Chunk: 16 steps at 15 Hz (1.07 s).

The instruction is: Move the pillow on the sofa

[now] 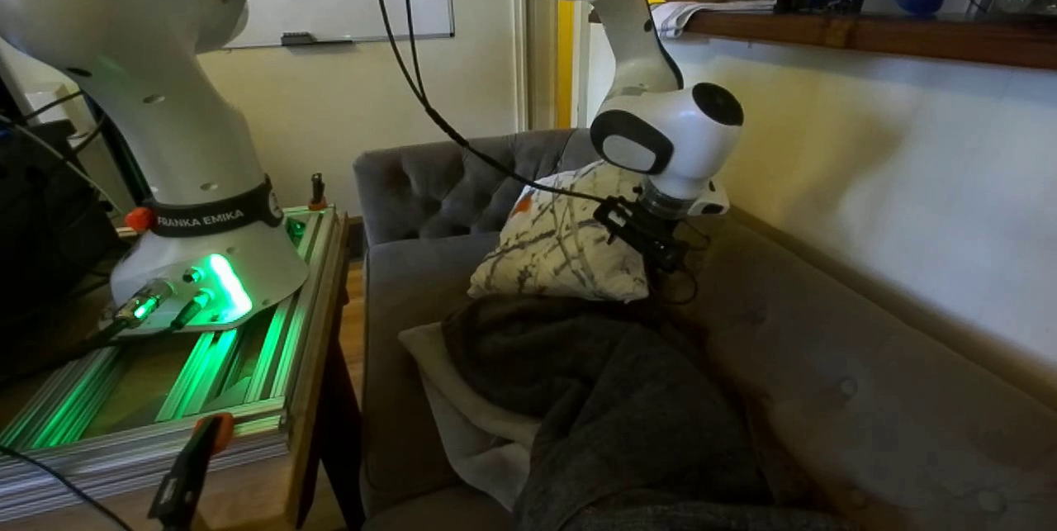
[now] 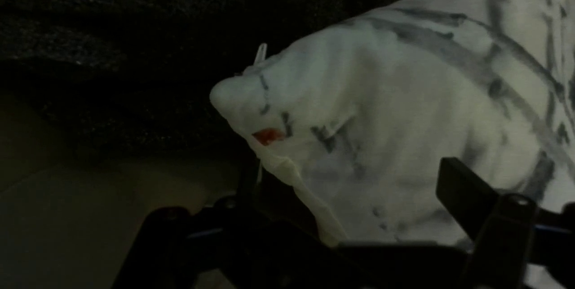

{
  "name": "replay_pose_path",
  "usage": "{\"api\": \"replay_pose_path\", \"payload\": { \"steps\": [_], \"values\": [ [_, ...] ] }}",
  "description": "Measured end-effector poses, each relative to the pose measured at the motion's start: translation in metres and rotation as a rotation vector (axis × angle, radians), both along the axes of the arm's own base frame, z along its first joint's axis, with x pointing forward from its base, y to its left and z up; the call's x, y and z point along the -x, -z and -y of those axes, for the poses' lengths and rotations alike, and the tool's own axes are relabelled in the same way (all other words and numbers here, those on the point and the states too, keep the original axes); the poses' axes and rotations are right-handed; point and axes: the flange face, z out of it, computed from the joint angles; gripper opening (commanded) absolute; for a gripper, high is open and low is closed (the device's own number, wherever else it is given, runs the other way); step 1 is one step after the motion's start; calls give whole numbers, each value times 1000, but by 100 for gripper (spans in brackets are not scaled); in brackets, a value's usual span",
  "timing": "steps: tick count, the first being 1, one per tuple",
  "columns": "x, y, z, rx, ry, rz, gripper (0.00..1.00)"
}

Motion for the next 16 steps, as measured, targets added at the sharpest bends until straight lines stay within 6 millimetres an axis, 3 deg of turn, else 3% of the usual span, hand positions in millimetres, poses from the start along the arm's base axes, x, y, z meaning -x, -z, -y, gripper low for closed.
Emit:
{"api": "replay_pose_path", "payload": {
  "steps": [5,9,12,13,14,16],
  "values": [
    [0,4,4,23,-27,2,100],
    [4,22,28,119,-72,34,100],
    [9,37,32,128,-123,32,100],
    [10,41,30,120,-142,32,92],
    [10,44,26,108,-160,35,74],
    [10,47,18,81,-187,47,60]
  ]
}}
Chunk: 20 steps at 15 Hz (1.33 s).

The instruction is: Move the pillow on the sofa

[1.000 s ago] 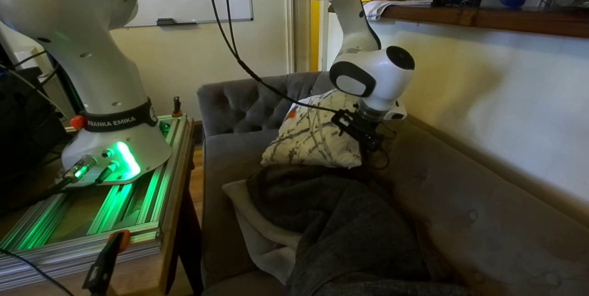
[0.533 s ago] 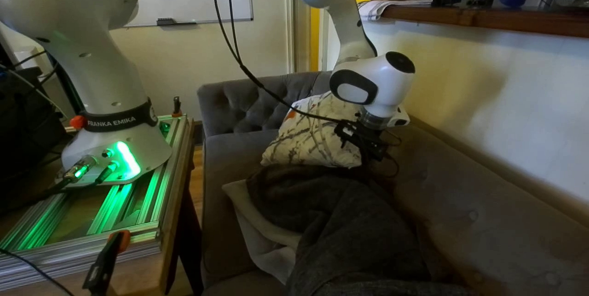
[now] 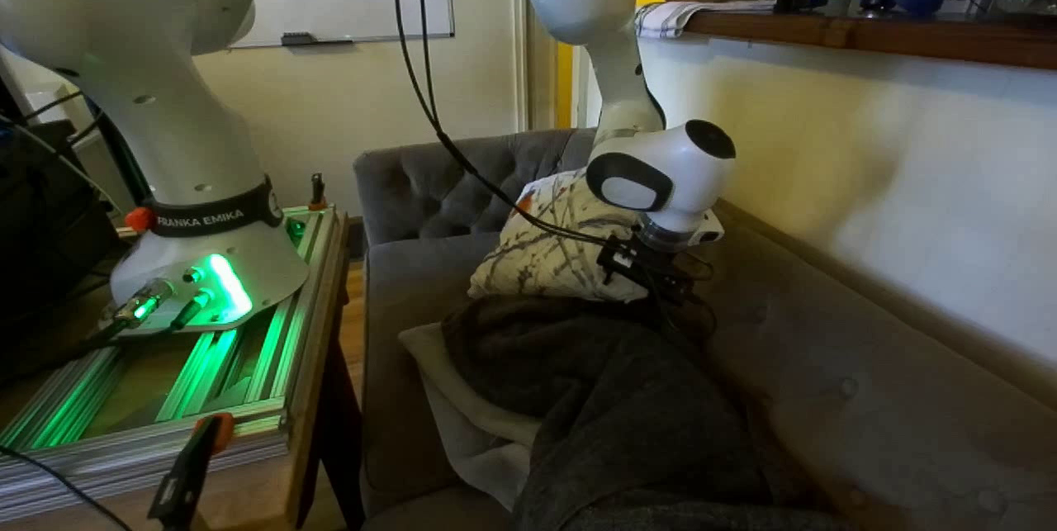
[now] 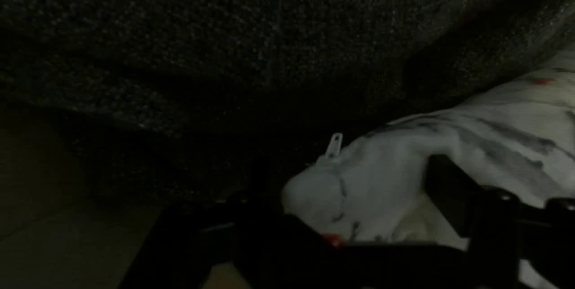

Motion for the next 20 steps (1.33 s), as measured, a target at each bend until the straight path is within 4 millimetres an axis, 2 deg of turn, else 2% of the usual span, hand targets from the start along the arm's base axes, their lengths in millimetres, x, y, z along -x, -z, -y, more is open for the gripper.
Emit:
{"api": "replay_pose_path", "payload": {
  "steps": [3,8,10,11,15,18,20],
  "values": [
    [-2,-1,-6,-52,-25,15,37],
    [-1,-1,4,-109,-23,14,3],
    [1,-2,6,-130,-16,1,0],
    [2,-2,7,-145,-13,-10,3],
    [12,-7,11,-247,13,-91,3],
    [33,-21,20,-318,81,-174,3],
    [56,-28,27,-359,143,-244,3]
  ]
}}
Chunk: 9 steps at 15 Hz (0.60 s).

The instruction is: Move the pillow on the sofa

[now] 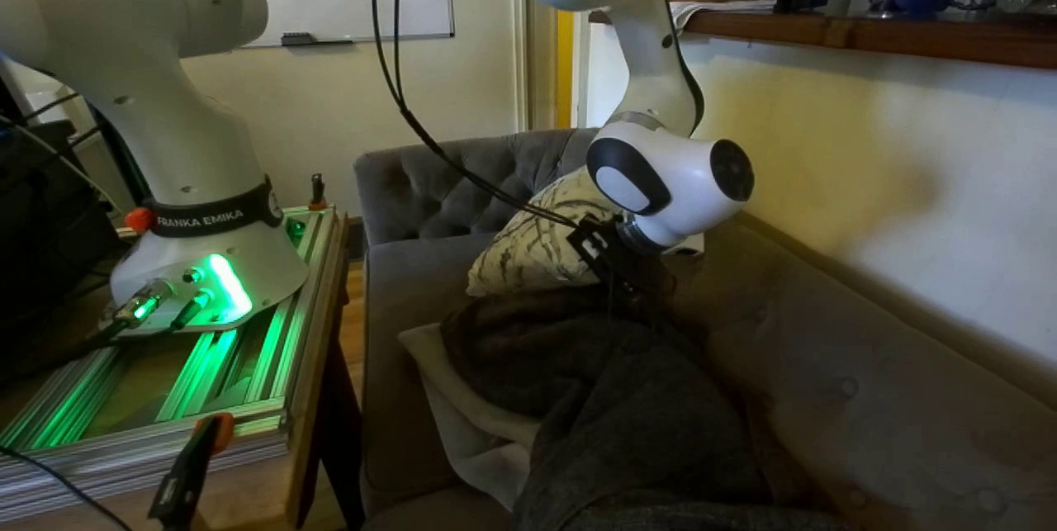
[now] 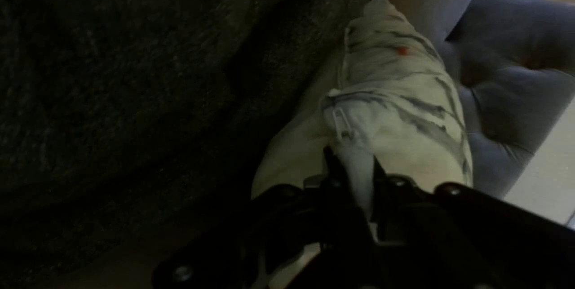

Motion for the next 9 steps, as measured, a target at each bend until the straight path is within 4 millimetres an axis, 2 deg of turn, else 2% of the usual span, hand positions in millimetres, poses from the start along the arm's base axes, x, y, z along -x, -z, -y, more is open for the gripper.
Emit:
{"api": "replay_pose_path", "payload": {
  "steps": [3,9],
  "values": [
    [45,-2,10,-54,75,-127,3],
    [141,15,44,-95,307,-334,3]
  ]
}}
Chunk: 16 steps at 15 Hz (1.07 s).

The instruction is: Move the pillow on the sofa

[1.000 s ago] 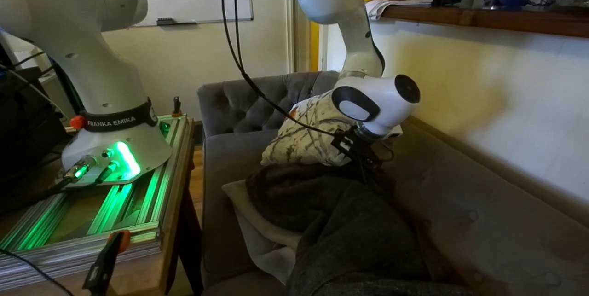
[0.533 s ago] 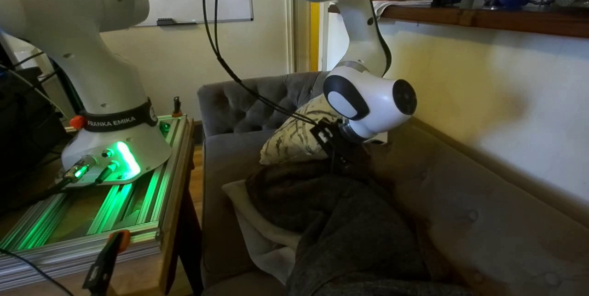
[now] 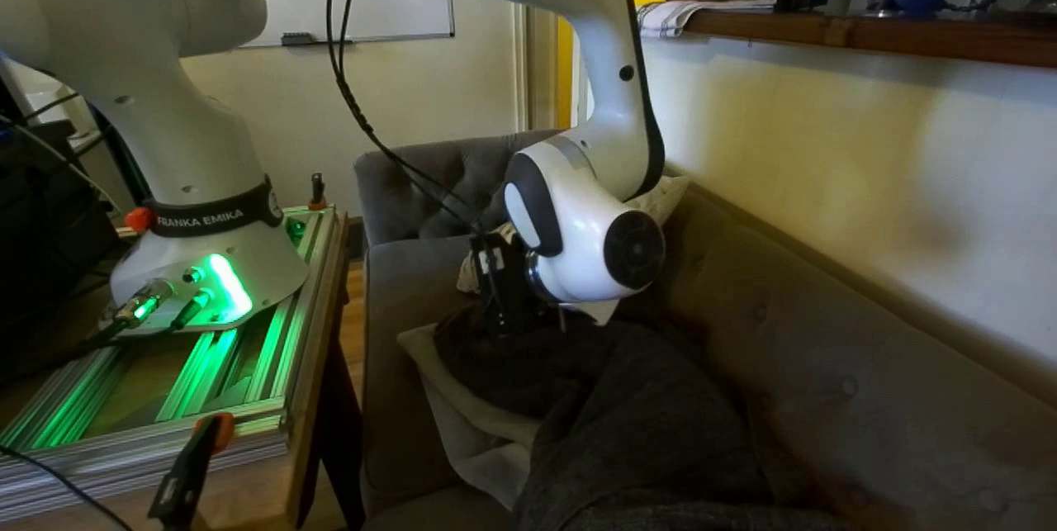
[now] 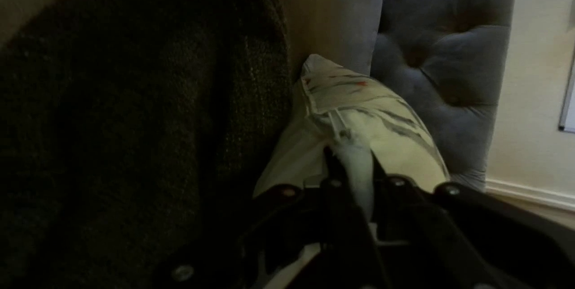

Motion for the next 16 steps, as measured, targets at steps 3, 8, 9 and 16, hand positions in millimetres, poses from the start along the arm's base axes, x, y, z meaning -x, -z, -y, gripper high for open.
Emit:
{"api": "replay_pose_path", "payload": {
  "steps": [3,8,9,16],
  "values": [
    [37,8,20,18,126,-85,3],
    [92,15,63,84,301,-241,3],
    [104,16,71,97,337,-278,3],
    [131,19,105,273,514,-432,35]
  ]
}}
